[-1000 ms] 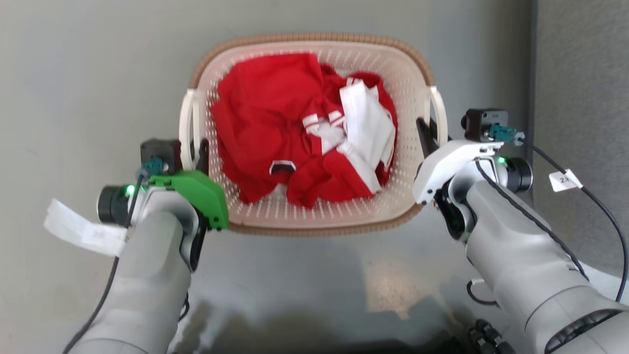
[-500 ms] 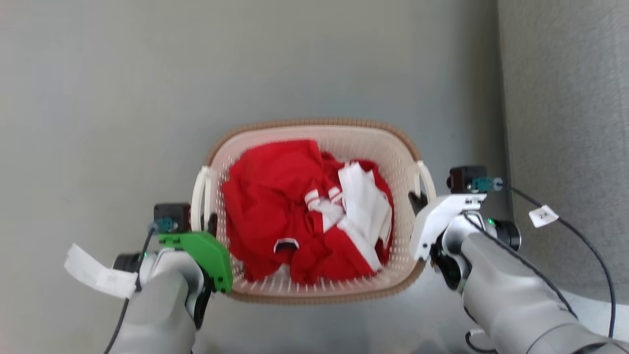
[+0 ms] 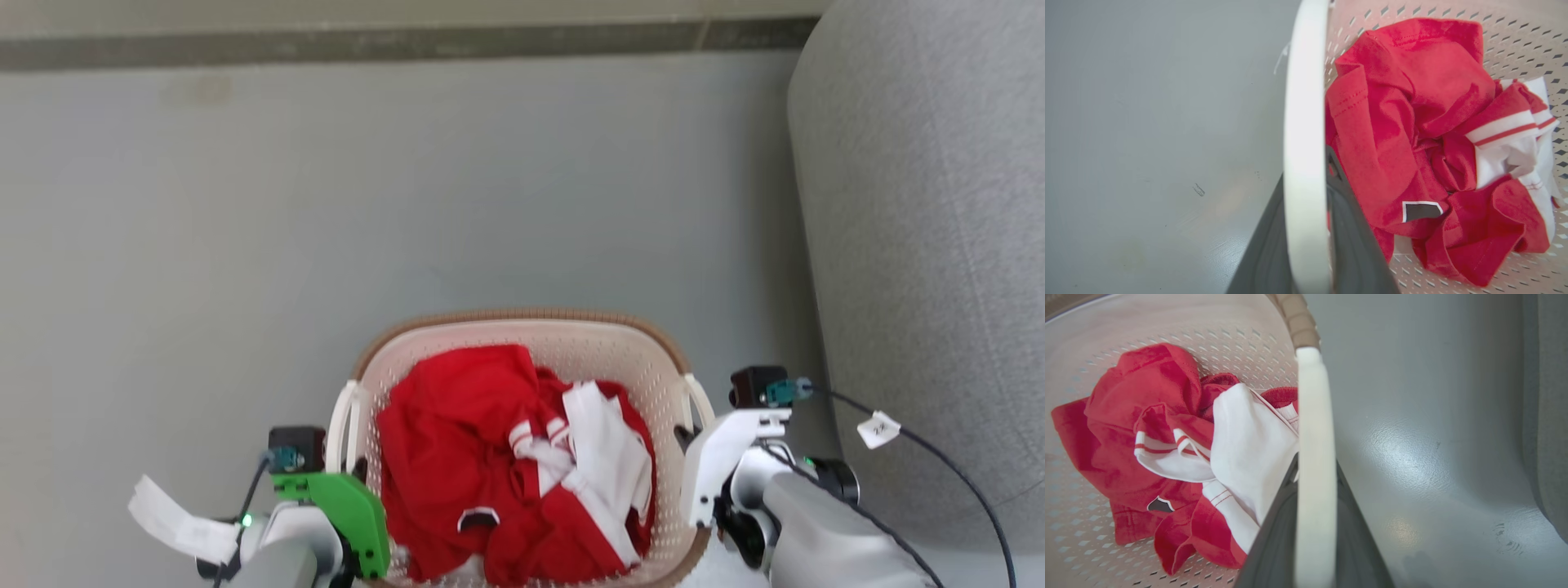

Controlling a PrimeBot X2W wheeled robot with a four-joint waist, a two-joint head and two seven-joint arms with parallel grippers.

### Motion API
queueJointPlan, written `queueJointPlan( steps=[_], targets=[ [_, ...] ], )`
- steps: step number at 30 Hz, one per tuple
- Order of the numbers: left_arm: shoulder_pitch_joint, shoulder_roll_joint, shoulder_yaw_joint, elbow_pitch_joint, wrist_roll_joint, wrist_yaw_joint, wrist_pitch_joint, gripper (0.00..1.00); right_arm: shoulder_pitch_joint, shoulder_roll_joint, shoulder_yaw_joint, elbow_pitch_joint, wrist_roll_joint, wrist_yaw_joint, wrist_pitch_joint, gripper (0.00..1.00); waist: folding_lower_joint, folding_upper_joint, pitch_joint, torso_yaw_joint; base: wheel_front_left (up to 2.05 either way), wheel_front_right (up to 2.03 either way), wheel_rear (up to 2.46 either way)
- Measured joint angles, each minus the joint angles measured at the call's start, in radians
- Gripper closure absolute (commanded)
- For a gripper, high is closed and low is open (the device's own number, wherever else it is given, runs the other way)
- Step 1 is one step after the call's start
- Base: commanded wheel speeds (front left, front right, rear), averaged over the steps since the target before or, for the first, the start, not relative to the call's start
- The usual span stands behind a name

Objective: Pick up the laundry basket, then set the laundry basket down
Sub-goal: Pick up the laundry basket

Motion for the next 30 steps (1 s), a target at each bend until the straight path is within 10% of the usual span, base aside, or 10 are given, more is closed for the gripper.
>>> queueJointPlan(
  steps=[30],
  targets=[
    [0.151,0.002,-0.058,0.017,-0.079,0.001,0.043,1.0,0.149,0.001,0.123,-0.006,0.102,-0.035,0.04,1.0,-0.0001,0.0,-0.287,-0.013,0.0,0.0,0.0]
  ],
)
